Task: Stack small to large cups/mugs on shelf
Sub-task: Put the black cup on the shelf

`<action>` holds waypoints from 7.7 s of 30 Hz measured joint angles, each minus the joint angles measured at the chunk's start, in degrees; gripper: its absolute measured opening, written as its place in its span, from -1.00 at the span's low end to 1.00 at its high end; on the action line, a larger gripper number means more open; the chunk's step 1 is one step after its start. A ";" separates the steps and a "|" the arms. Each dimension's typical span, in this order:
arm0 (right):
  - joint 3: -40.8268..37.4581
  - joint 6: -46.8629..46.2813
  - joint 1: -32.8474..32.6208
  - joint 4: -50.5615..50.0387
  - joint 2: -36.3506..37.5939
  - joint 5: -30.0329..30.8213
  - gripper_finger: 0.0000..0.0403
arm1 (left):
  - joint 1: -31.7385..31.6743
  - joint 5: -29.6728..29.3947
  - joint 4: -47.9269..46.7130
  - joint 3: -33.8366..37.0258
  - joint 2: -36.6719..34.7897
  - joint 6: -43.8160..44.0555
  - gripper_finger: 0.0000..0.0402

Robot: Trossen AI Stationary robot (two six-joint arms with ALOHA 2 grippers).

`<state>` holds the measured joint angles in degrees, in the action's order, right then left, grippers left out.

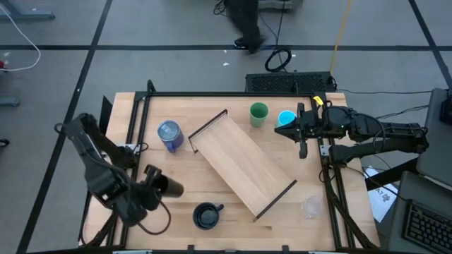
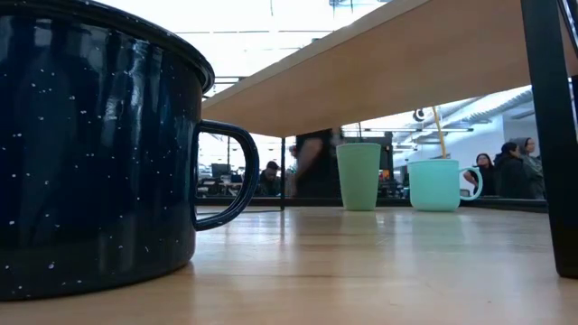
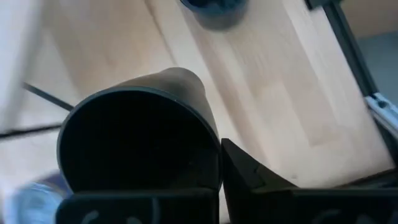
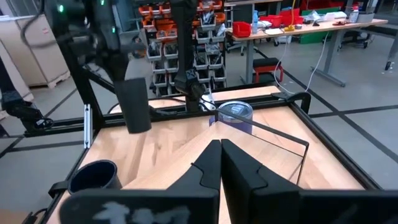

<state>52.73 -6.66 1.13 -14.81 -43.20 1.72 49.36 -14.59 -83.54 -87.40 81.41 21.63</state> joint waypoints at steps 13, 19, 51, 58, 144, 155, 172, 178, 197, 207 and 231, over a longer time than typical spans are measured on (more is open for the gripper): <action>-3.98 -0.02 0.00 4.07 -0.44 0.00 -1.00 | -3.85 -6.34 -0.29 -8.76 -1.88 -16.60 -0.99; -7.86 0.00 0.00 15.13 -0.45 0.00 -1.00 | -7.08 -11.22 0.19 -12.07 -1.89 -24.18 -1.00; -11.96 -0.61 -0.17 23.73 -4.55 2.74 -1.00 | -18.29 -9.67 13.35 -16.04 -1.89 -29.42 -1.00; -11.93 -0.07 -0.70 24.16 -6.16 9.79 -1.00 | -18.26 -13.99 17.85 -16.04 -1.89 -5.77 -1.00; 6.99 1.47 -12.22 32.33 -34.32 13.67 0.91 | -35.74 6.14 0.93 -21.57 -0.57 -63.53 -1.00; 6.90 5.72 -11.21 37.75 -36.26 11.60 0.90 | -35.84 6.93 -0.75 -21.55 -0.51 -61.49 -1.00; 6.88 4.54 -11.38 30.75 -36.44 11.45 0.87 | -35.84 7.63 -0.48 -21.53 -0.51 -66.76 -1.00; 6.25 4.38 -11.08 37.09 -37.56 11.45 0.87 | -35.84 7.45 -0.24 -21.50 0.07 -66.97 -1.00; 6.03 0.49 -7.31 49.27 -43.87 4.06 0.87 | -35.84 7.06 0.65 -21.46 0.47 -71.98 -0.99; 6.03 0.33 -6.90 49.25 -44.92 0.94 0.87 | -35.84 7.13 3.79 -21.48 0.47 -74.45 -0.99; 6.05 5.43 -6.88 31.31 -37.31 7.52 0.86 | -39.51 5.62 -2.09 -21.57 4.10 -57.09 -0.99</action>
<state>58.78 -1.23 -5.75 16.50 -80.51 9.23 9.86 -8.97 -85.62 -108.97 85.51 -35.46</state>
